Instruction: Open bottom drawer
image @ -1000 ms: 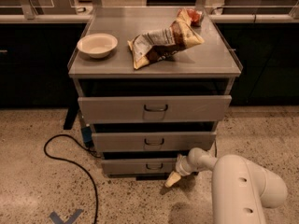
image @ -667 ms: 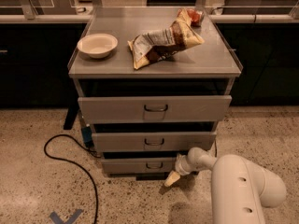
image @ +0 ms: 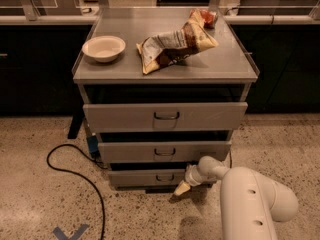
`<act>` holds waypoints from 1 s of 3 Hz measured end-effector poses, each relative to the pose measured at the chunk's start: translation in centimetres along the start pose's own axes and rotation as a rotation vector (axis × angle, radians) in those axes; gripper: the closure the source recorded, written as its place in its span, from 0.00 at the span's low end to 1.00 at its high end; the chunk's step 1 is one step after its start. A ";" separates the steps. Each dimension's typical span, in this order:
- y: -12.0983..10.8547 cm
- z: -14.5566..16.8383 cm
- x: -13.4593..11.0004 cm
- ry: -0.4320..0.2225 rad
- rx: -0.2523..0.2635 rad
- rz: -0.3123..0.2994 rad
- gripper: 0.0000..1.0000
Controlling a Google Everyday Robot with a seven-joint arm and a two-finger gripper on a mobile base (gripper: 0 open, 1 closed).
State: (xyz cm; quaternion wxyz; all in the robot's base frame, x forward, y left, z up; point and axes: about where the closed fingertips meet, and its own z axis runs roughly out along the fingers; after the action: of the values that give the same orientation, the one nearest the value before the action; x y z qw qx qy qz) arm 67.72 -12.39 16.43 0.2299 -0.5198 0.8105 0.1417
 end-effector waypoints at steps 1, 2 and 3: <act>0.0 0.0 0.0 0.000 0.000 0.000 0.42; 0.0 0.0 0.0 0.000 0.000 0.000 0.65; 0.0 0.0 0.0 0.000 0.000 0.000 0.88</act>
Offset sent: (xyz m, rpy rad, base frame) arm 0.0000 0.0000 0.0000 0.0000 0.0000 0.0000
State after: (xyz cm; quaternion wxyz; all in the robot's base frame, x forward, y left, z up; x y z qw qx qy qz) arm 67.72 -12.40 16.44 0.2299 -0.5199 0.8104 0.1418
